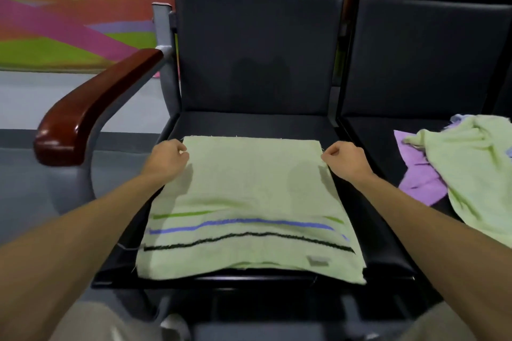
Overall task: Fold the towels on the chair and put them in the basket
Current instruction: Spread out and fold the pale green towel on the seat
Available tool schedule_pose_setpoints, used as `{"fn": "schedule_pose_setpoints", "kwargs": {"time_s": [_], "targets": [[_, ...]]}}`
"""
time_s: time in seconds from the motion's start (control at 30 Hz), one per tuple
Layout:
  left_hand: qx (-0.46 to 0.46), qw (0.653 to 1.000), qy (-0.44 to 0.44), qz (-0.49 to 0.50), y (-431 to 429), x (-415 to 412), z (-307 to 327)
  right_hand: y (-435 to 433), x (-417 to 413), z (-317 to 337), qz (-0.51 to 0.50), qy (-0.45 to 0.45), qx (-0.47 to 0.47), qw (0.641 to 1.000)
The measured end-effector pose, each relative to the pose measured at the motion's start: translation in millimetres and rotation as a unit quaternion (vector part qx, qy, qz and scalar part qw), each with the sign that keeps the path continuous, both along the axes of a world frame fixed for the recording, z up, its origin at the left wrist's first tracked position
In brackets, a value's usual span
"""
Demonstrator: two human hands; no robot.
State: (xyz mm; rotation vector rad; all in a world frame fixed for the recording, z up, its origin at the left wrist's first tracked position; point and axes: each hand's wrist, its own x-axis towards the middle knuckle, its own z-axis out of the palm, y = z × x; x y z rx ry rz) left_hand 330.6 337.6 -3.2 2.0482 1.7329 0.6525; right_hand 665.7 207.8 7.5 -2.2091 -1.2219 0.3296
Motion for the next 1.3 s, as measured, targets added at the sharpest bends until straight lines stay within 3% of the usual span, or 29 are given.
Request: {"fn": "schedule_pose_setpoints", "kwargs": {"time_s": [0.17,0.3,0.4,0.57,0.67,0.77,0.83,0.93,1.07,1.17,1.3], "targets": [[-0.032,0.998,0.021,0.059,47.2,20.5,-20.4,42.1,12.4,-18.8,-0.056,0.023,-0.026,0.998],[-0.009,0.996,0.021,0.089,55.8,25.9,-24.8,54.1,16.3,-27.1,-0.084,0.011,0.064,0.994],[0.038,0.994,0.031,0.094,60.3,23.0,-24.2,57.4,18.9,-21.5,-0.105,0.079,0.143,0.981],[0.073,0.993,-0.011,0.095,59.3,26.4,-13.7,68.2,20.4,-23.1,-0.132,0.175,0.145,0.965],[0.030,0.985,-0.145,0.090,64.9,37.0,-13.6,76.8,18.3,-26.7,-0.143,0.209,0.161,0.954],[-0.049,0.929,-0.355,0.092,75.4,41.7,-17.8,82.8,18.0,-29.1,-0.145,0.221,0.182,0.947],[-0.043,0.912,-0.394,0.107,80.7,39.4,-19.9,87.4,20.4,-29.8,-0.151,0.224,0.203,0.941],[-0.023,0.944,-0.314,0.100,80.7,34.1,-24.9,89.7,21.9,-31.2,-0.163,0.215,0.180,0.946],[0.012,0.992,-0.127,0.001,62.5,18.4,-27.6,75.6,18.9,-30.6,-0.105,0.145,0.125,0.976],[0.021,0.998,-0.028,-0.043,38.1,4.7,-22.3,51.6,14.9,-23.4,-0.007,0.024,0.077,0.997],[0.058,0.989,-0.004,-0.137,-19.0,-1.6,-7.7,6.7,-3.7,-10.3,0.125,-0.064,0.036,0.989]]}}
